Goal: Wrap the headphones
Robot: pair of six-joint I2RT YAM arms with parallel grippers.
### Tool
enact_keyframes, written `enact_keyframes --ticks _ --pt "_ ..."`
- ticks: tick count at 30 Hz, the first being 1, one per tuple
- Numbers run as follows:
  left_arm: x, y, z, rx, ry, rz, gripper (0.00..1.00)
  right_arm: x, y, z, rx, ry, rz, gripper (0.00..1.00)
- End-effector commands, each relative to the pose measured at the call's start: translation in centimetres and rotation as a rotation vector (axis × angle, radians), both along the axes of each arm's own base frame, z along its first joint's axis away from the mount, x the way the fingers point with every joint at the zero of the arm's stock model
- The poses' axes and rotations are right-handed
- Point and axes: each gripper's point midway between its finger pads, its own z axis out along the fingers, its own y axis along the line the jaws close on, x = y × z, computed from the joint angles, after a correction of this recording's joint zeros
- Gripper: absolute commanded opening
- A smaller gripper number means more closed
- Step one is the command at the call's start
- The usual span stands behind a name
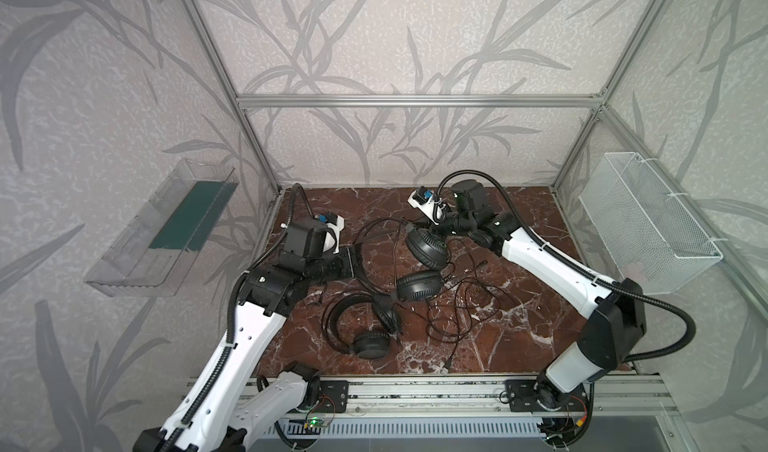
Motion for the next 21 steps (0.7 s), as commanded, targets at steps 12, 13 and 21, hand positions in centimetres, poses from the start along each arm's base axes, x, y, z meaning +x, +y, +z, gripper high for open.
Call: enact_keyframes --ticks 12,13,21 --pt "2.0 3.4 3.0 -0.060 0.177 0.256 0.00 2.7 -5.4 -1.3 0.300 0.128 -0.239 0.45" --pt "2.1 4.2 2.7 -0.033 0.199 0.294 0.00 2.9 -6.3 -1.8 0.310 0.139 -0.302 0.46" --pt "3.0 6.0 2.1 -0.023 0.242 0.369 0.02 2.0 -6.8 -6.9 0.380 0.203 -0.347 0.62"
